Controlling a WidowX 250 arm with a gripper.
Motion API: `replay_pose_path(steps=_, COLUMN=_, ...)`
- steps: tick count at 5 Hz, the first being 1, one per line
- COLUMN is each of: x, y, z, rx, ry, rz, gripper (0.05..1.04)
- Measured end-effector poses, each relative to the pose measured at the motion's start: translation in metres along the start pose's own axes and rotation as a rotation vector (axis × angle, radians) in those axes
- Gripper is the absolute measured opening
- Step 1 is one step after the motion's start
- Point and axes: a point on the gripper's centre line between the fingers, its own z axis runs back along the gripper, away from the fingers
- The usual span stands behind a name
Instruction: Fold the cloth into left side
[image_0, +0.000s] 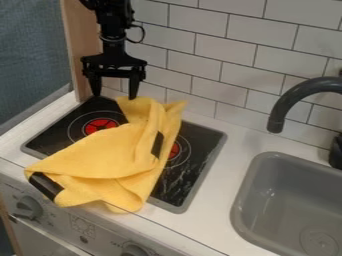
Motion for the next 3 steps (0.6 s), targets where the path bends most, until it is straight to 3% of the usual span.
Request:
replay_pose_path(steps=2, x=0.006, y=-0.005, z=-0.032, rx=0.000, ry=0.047, rz=0.004, gripper=0.999)
replay_pose_path(steps=3, x=0.006, y=-0.014, z=-0.038, rx=-0.037, ry=0.058, rz=-0.004, gripper=0.945)
